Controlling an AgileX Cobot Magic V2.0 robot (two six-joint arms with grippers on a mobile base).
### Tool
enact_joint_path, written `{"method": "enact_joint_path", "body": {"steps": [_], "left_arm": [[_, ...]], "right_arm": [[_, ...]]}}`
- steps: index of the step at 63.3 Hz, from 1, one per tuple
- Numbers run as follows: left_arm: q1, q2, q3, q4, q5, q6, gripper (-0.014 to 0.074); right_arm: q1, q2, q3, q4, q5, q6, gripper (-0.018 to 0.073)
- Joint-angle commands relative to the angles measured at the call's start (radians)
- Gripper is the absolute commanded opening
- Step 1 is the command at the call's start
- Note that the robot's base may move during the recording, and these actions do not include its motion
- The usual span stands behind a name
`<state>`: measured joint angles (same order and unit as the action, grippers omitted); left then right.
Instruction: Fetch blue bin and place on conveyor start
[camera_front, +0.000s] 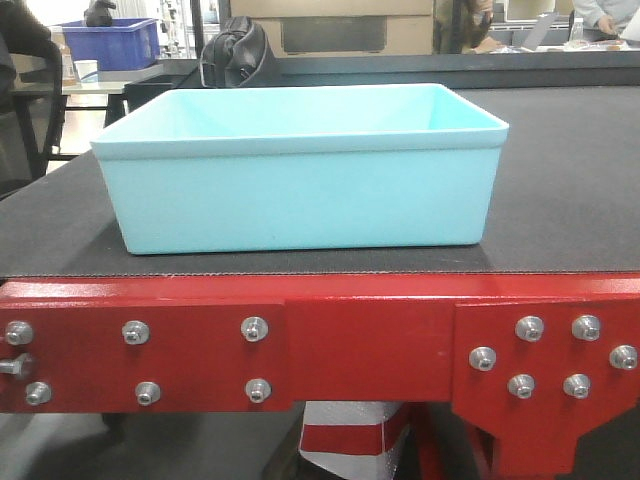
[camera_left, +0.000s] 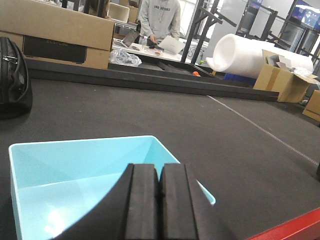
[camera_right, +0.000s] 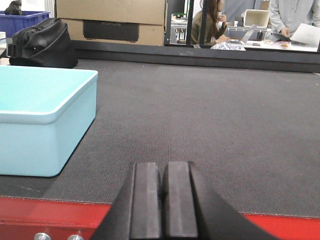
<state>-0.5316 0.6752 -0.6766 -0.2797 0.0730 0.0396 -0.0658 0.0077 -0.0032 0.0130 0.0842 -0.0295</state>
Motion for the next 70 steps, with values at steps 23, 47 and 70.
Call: {"method": "enact_joint_path", "body": {"steps": [23, 47, 70], "left_arm": [[-0.008, -0.006, -0.003, -0.005, -0.024, 0.003, -0.0111], [-0.008, -0.006, -0.003, -0.005, -0.034, 0.003, -0.0111], [0.054, -0.064, 0.098, 0.211, -0.114, 0.003, -0.0111]], "right_arm": [[-0.005, -0.008, 0.003, 0.002, -0.027, 0.005, -0.0166], [-0.005, -0.008, 0.003, 0.002, -0.027, 0.005, -0.0166], [-0.005, -0.008, 0.003, 0.002, -0.027, 0.005, -0.0166]]}}
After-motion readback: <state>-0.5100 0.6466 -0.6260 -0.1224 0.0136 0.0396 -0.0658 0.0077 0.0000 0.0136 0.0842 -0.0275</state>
